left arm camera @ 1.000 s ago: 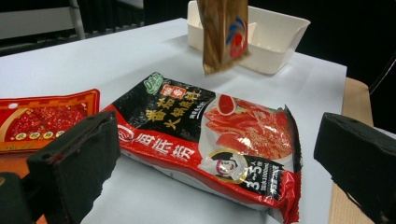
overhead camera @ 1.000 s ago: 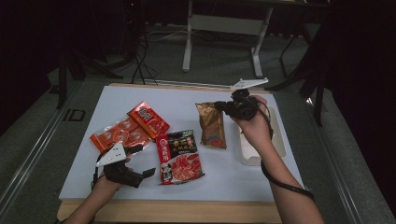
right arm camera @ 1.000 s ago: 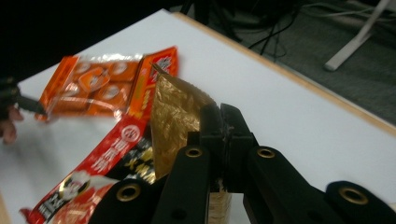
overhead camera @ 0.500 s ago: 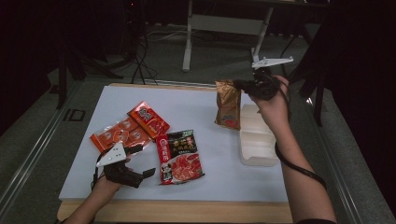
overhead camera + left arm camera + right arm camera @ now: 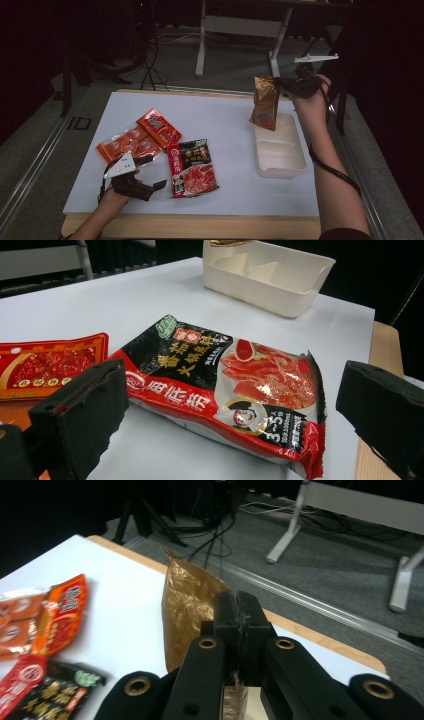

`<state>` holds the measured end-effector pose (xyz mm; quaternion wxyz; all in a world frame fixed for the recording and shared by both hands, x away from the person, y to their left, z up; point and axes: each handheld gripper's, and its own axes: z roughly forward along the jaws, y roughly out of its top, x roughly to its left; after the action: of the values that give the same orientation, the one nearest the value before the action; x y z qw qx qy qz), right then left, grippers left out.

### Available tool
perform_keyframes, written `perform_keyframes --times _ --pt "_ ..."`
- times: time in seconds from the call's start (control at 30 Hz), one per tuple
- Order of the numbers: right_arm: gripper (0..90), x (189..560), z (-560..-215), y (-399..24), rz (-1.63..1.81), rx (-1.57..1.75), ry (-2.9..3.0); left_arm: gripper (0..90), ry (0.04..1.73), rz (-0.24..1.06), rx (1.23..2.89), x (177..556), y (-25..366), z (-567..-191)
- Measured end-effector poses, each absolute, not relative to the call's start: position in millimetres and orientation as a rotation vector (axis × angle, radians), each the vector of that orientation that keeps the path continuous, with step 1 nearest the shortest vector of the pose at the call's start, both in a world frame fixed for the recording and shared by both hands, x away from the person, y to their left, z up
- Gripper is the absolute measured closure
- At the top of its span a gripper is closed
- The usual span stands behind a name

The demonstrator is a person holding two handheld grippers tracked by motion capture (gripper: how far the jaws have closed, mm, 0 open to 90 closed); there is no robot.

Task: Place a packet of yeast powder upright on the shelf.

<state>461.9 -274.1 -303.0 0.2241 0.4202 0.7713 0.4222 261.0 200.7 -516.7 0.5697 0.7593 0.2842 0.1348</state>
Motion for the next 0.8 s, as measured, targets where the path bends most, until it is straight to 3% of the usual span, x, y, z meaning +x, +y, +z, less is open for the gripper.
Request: perform_keyframes --times 0.8 --pt "88.8 515 -338 -308 1.089 1.239 2.108 0.7 0.669 0.309 1.787 261 201 -517"
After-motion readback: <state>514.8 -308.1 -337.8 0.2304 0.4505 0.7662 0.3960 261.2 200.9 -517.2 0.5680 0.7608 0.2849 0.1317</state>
